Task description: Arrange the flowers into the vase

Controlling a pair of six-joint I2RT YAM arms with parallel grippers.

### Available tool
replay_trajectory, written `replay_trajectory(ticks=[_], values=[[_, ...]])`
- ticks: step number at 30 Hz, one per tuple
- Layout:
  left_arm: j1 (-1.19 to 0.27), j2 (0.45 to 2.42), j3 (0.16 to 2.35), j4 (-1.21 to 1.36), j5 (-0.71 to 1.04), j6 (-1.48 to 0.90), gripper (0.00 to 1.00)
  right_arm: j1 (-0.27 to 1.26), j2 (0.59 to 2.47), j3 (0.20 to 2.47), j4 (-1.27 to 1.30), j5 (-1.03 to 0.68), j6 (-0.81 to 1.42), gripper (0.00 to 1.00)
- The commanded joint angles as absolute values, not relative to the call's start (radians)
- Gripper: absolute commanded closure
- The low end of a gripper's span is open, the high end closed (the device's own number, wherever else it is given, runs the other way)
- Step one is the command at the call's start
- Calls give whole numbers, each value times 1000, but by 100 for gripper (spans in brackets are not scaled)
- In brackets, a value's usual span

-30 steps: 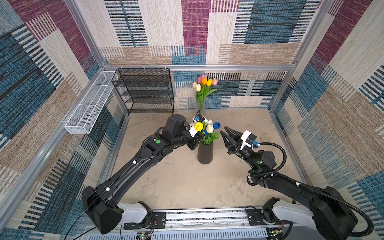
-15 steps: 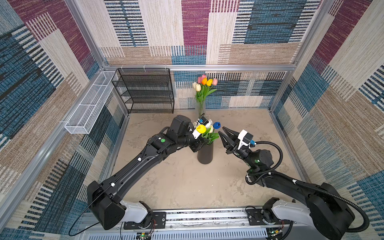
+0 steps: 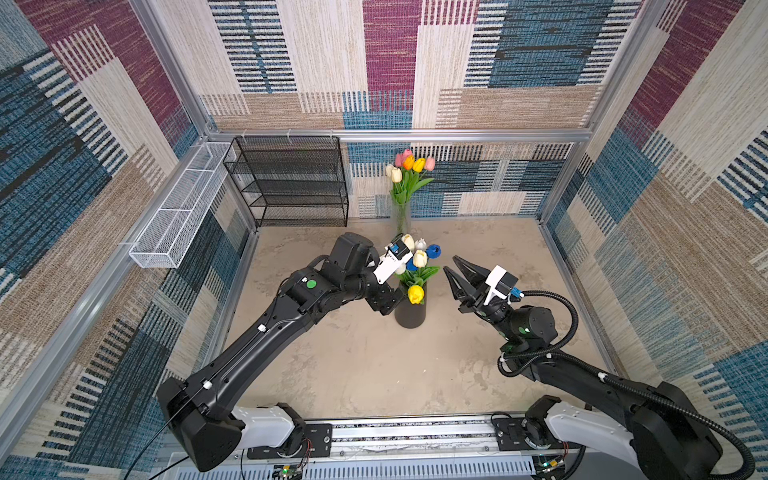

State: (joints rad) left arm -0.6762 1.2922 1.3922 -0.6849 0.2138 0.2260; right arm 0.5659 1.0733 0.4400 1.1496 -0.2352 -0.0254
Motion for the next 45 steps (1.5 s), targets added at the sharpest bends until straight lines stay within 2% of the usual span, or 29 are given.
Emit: replay_trajectory(ticks=[1, 5, 9, 13, 18, 21, 24, 32, 39, 41, 43, 45], values=[[-652, 1224, 1342, -587, 253, 236, 14, 541, 1035, 420, 1094, -216, 31, 62], [-638, 1170, 1256, -450, 345, 219, 11, 500, 981, 361, 1089, -190, 81, 56], [-639, 1140, 1184, -398, 324, 217, 12, 482, 978, 321, 1035, -220, 110, 52], [-627, 981, 954, -139, 255, 188, 10, 482, 999, 223, 1066, -297, 106, 35], [-595, 826, 611, 280, 323, 106, 1, 482, 1157, 206, 1156, -371, 95, 19], [-595, 819, 425, 550, 320, 17, 1, 485, 1291, 249, 1228, -431, 87, 12], [-595, 850, 347, 660, 299, -26, 1, 490, 1409, 316, 1252, -461, 73, 5], [-595, 864, 280, 703, 250, -11, 1, 524, 1615, 468, 1296, -518, 10, 1], [-595, 881, 264, 738, 228, -5, 1, 535, 1748, 578, 1348, -457, -3, 1], [-595, 877, 264, 737, 217, -2, 1, 535, 1771, 597, 1365, -463, -10, 5], [-595, 873, 264, 735, 212, 2, 1, 535, 1778, 604, 1377, -469, -22, 14], [-595, 872, 263, 737, 200, 8, 1, 535, 1773, 603, 1379, -472, -38, 28]])
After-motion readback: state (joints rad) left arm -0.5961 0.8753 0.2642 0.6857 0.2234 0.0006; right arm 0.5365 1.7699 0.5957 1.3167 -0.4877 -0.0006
